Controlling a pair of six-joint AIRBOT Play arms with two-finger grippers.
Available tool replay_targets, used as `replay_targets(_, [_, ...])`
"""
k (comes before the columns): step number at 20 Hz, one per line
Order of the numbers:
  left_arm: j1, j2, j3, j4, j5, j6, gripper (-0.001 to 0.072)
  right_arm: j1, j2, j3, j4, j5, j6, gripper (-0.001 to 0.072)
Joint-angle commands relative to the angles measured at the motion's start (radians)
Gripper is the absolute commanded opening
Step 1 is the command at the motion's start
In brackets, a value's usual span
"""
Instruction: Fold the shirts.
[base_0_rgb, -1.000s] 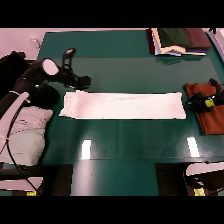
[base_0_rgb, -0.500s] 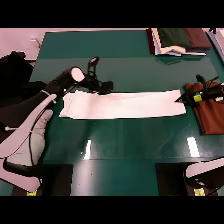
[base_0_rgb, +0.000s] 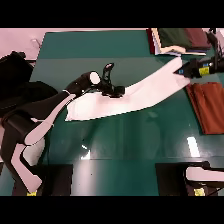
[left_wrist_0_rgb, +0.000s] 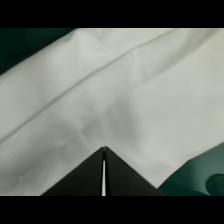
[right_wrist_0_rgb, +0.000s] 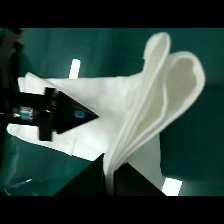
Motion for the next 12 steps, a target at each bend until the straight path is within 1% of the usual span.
replay_targets(1, [-0.026,-0.057,0.051,-0.001,0.002,0.030,0.0022,0.124,0.079,0.064,0.021,-0.069,0.082,0.0017])
replay_targets(4, [-0.028,-0.080,0.053,0.007,-0.015,0.031,0.0022,0.223,0.076,0.132,0.018,-0.079,0.127,0.0017])
replay_targets(7, [-0.025,-0.076,0.053,0.024,-0.033,0.055,0.0022,0.310,0.077,0.145,0.019,-0.129,0.151,0.0017])
replay_targets(9, [0.002,-0.051,0.056,0.038,-0.054,0.057,0.0022,0.364,0.077,0.144,0.019,-0.169,0.169,0.0017])
replay_targets(10, [0.026,-0.027,0.064,0.065,-0.073,0.057,0.0022,0.397,0.077,0.144,0.019,-0.195,0.173,0.0017])
replay_targets(12, [0.098,0.054,0.081,0.175,-0.129,0.057,0.0022,0.474,0.068,0.144,0.028,-0.255,0.173,0.0017])
